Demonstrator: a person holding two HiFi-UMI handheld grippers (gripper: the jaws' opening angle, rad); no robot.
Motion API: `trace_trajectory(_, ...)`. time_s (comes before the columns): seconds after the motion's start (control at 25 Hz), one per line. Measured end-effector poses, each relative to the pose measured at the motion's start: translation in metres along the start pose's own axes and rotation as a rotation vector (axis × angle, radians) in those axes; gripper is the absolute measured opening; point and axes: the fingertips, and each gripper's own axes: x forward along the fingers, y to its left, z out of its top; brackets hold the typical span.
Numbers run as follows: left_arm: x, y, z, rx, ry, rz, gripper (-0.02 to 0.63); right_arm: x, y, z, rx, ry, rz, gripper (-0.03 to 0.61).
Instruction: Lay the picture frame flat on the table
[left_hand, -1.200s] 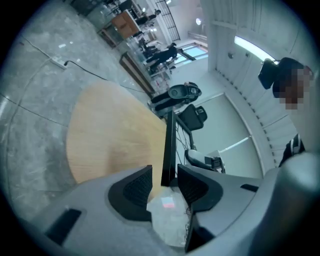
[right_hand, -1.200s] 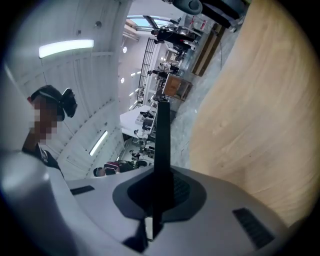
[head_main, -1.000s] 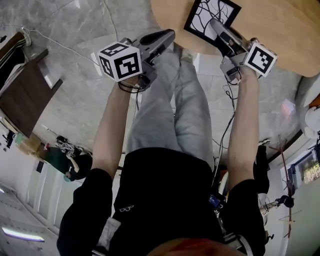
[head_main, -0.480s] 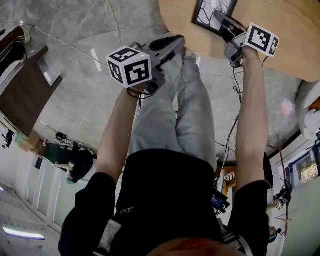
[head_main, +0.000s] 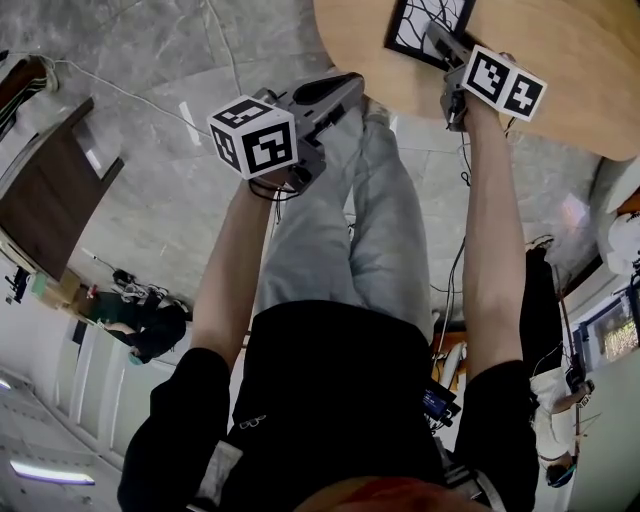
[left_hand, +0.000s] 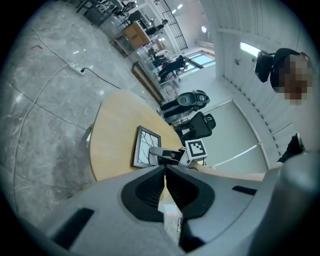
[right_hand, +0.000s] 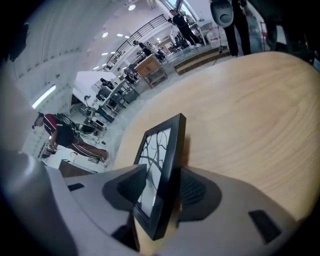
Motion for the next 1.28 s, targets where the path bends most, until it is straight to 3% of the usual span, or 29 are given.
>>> trace_trajectory(0.12,0.001,-0.002,-0.001,-0.001,-0.001,-0.004,0.015,-0.002,-0.005,0.001,-0.037,-0.024,-0.083,0.192)
trace_trajectory(0.24,0.001,-0.001,-0.001,0.004,0.003,0.002,0.015,-0.004,-0.015,0.002,-0.1,-0.044,-0.244,0.205)
trace_trajectory(0.36,0.003,-0.009,0.0,0.006,-0.014,0.002,0.015,-0.011,-0.017,0.0,-0.15,-0.063,-0.344,0.176)
trace_trajectory(0.44,0.006,-0.018,0.005,0.028,-0.038,0.006,0.015,-0.027,-0.016,0.008,-0.122,-0.124,-0.358,0.101)
trace_trajectory(0.56,0.006,-0.027,0.023,0.111,-0.094,0.06,0.015,-0.06,0.001,0.028,-0.062,-0.265,-0.302,0.028)
trace_trajectory(0.76,-0.014,-0.077,0.059,0.221,-0.232,0.15,0.012,-0.144,0.043,0.04,-0.009,-0.427,-0.168,0.014)
trace_trajectory(0.92,-0.043,-0.142,0.093,0.311,-0.352,0.2,0.012,-0.222,0.088,0.062,-0.041,-0.559,-0.127,0.012)
trace_trajectory(1.08,-0.075,-0.214,0.113,0.456,-0.401,0.273,0.012,-0.301,0.138,0.096,-0.081,-0.704,-0.085,0.012)
trace_trajectory(1.28,-0.11,-0.296,0.16,0.573,-0.561,0.272,0.012,-0.391,0.195,0.152,-0.158,-0.918,-0.046,0.012)
